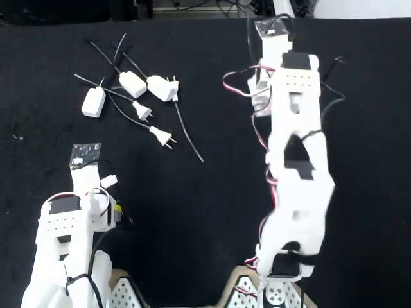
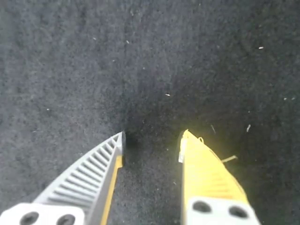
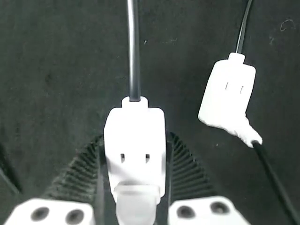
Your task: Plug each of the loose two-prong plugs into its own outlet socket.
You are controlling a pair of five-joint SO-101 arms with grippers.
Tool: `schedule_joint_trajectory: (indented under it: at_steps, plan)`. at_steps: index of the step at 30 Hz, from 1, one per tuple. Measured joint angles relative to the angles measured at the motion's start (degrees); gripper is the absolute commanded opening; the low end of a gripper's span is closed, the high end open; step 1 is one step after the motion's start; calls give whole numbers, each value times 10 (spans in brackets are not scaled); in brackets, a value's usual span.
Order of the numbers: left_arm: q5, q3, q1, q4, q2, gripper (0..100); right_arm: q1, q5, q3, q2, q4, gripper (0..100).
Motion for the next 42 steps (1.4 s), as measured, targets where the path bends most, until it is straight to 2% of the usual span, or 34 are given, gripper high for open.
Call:
schedule_joint_trajectory:
  at_steps: [10,16,25,33,42]
  plan:
    - [0,0,0,0,0,202,0,-43,-355,240,118,11]
    - [0,0,0,0,0,202,0,-43,-485,335,138,15]
    - [0,0,0,0,0,202,0,-43,-498,372,138,20]
    - [0,0,0,0,0,202,0,-45,-498,372,138,265]
    - [0,0,0,0,0,202,0,-45,-503,372,112,276]
